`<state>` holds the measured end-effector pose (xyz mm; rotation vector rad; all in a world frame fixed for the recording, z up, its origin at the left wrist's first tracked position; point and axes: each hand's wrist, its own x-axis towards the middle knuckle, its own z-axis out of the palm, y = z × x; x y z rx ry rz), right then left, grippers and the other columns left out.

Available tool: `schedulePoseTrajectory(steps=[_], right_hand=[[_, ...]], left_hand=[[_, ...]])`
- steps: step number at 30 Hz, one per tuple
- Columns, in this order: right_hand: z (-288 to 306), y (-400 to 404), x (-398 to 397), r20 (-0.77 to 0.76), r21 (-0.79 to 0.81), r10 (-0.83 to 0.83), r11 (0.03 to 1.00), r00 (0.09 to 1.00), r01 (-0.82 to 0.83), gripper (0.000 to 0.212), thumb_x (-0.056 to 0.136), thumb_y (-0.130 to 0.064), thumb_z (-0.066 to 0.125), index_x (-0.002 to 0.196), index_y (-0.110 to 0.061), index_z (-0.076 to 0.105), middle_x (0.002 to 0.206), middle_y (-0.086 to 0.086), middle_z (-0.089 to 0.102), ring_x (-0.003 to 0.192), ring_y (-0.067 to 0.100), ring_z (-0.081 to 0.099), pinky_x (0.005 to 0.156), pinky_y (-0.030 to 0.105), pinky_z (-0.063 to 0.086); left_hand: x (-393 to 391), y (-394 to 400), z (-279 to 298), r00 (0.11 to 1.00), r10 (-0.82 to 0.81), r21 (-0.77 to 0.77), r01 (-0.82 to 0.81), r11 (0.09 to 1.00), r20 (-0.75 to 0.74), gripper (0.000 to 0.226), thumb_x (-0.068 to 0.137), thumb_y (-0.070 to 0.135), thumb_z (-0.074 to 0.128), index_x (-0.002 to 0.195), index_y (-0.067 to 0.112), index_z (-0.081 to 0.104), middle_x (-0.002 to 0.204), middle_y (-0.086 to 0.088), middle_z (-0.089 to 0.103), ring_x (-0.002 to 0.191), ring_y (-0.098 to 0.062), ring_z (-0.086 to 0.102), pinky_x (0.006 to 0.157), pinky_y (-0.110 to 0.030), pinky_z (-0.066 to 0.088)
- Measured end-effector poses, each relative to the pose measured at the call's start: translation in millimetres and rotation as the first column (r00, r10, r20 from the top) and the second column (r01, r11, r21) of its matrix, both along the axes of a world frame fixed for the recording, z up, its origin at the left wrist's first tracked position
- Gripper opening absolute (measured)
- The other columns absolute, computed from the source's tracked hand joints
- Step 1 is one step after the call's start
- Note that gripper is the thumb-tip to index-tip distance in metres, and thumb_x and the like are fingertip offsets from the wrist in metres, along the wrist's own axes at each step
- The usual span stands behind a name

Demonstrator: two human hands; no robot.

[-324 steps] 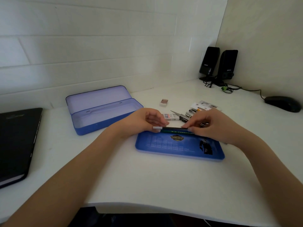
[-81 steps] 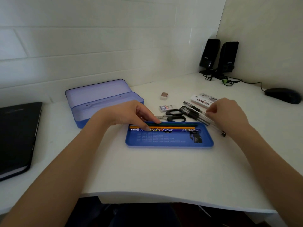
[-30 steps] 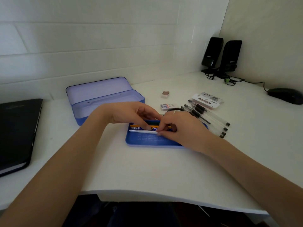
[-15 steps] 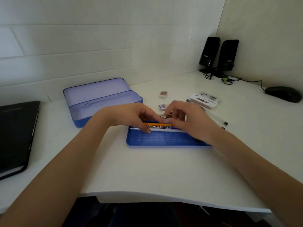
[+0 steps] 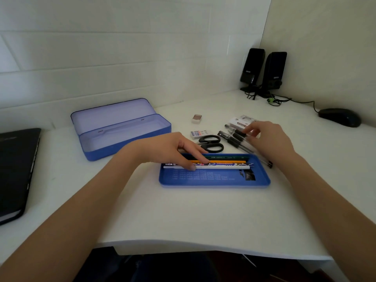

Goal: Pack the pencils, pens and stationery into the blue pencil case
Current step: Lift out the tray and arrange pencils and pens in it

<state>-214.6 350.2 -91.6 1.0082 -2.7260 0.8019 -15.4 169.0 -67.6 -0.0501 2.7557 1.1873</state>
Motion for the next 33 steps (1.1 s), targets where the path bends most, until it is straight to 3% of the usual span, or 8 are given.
schedulePoseTrajectory(steps=[2, 6, 9, 16, 22, 27, 30, 33], right_hand=[[1, 4, -5, -0.004, 0.009, -0.048, 0.999, 0.999, 0.048, 0.019, 0.086, -0.02, 0.06, 0.101, -0.028, 0.067, 0.107, 0.001, 0.066, 0.087, 0.02, 0.058, 0.07, 0.032, 0.045], [2, 7, -7, 0.034, -0.005, -0.056, 0.998, 0.998, 0.056, 0.018, 0.085, -0.018, 0.06, 0.099, -0.027, 0.068, 0.103, 0.002, 0.067, 0.087, 0.018, 0.058, 0.071, 0.032, 0.048], [2, 5, -3, 0.04, -0.013, -0.03, 0.999, 0.999, 0.031, 0.015, 0.085, -0.022, 0.061, 0.097, -0.028, 0.067, 0.101, 0.0, 0.066, 0.081, 0.017, 0.057, 0.068, 0.031, 0.044], [6, -1, 11, 0.004, -0.048, 0.081, 0.996, 0.997, -0.081, 0.013, 0.084, -0.023, 0.063, 0.093, -0.028, 0.07, 0.09, -0.006, 0.064, 0.083, 0.014, 0.055, 0.083, 0.041, 0.05], [5, -2, 11, 0.009, -0.024, 0.106, 0.994, 0.994, -0.105, 0.016, 0.085, -0.021, 0.062, 0.094, -0.03, 0.071, 0.09, -0.007, 0.063, 0.083, 0.012, 0.054, 0.082, 0.037, 0.05], [5, -2, 10, 0.024, -0.033, 0.109, 0.994, 0.994, -0.108, 0.016, 0.085, -0.02, 0.062, 0.095, -0.029, 0.071, 0.092, -0.005, 0.063, 0.085, 0.013, 0.055, 0.081, 0.035, 0.049], [5, -3, 11, 0.027, -0.039, 0.113, 0.993, 0.993, -0.111, 0.016, 0.085, -0.019, 0.061, 0.094, -0.029, 0.07, 0.089, -0.005, 0.062, 0.085, 0.014, 0.054, 0.082, 0.035, 0.049], [5, -3, 11, 0.027, -0.034, 0.117, 0.993, 0.993, -0.117, 0.016, 0.086, -0.019, 0.061, 0.096, -0.028, 0.07, 0.089, -0.006, 0.061, 0.085, 0.014, 0.054, 0.081, 0.035, 0.049]], left_hand=[[-2, 4, -2, 1.0, 0.01, -0.017, -0.01, 1.0, -0.024, 0.031, 0.082, 0.014, 0.071, 0.107, 0.032, 0.072, 0.129, 0.017, 0.06, 0.116, 0.016, 0.048, 0.098, -0.006, 0.036], [-7, 15, -6, 0.997, 0.015, -0.015, -0.016, 1.0, -0.072, 0.03, 0.082, 0.014, 0.07, 0.106, 0.031, 0.072, 0.129, 0.014, 0.061, 0.121, 0.005, 0.05, 0.108, -0.021, 0.035], [-7, 18, -5, 0.997, 0.022, -0.03, -0.025, 0.999, -0.072, 0.029, 0.082, 0.016, 0.071, 0.107, 0.031, 0.072, 0.129, 0.012, 0.061, 0.121, 0.001, 0.051, 0.109, -0.024, 0.036], [-6, 18, -6, 0.988, 0.086, -0.058, -0.094, 0.994, -0.131, 0.03, 0.08, 0.014, 0.072, 0.105, 0.031, 0.073, 0.126, 0.01, 0.063, 0.119, -0.001, 0.053, 0.106, -0.022, 0.038], [-7, 22, -8, 0.973, 0.116, -0.074, -0.132, 0.988, -0.198, 0.037, 0.081, 0.009, 0.07, 0.112, 0.029, 0.069, 0.119, 0.01, 0.067, 0.111, 0.0, 0.058, 0.095, -0.01, 0.042], [-6, 22, -7, 0.987, 0.055, -0.101, -0.071, 0.992, -0.154, 0.034, 0.081, 0.022, 0.072, 0.113, 0.031, 0.068, 0.117, 0.02, 0.062, 0.101, 0.016, 0.054, 0.089, 0.004, 0.032], [-7, 25, -9, 0.981, 0.055, -0.07, -0.069, 0.995, -0.186, 0.027, 0.082, 0.027, 0.07, 0.109, 0.029, 0.071, 0.118, 0.016, 0.064, 0.099, 0.023, 0.051, 0.089, 0.002, 0.033], [-9, 27, -12, 0.979, 0.04, -0.11, -0.063, 0.992, -0.198, 0.025, 0.084, 0.024, 0.067, 0.108, 0.027, 0.072, 0.126, 0.008, 0.063, 0.106, 0.01, 0.053, 0.096, -0.005, 0.035]])
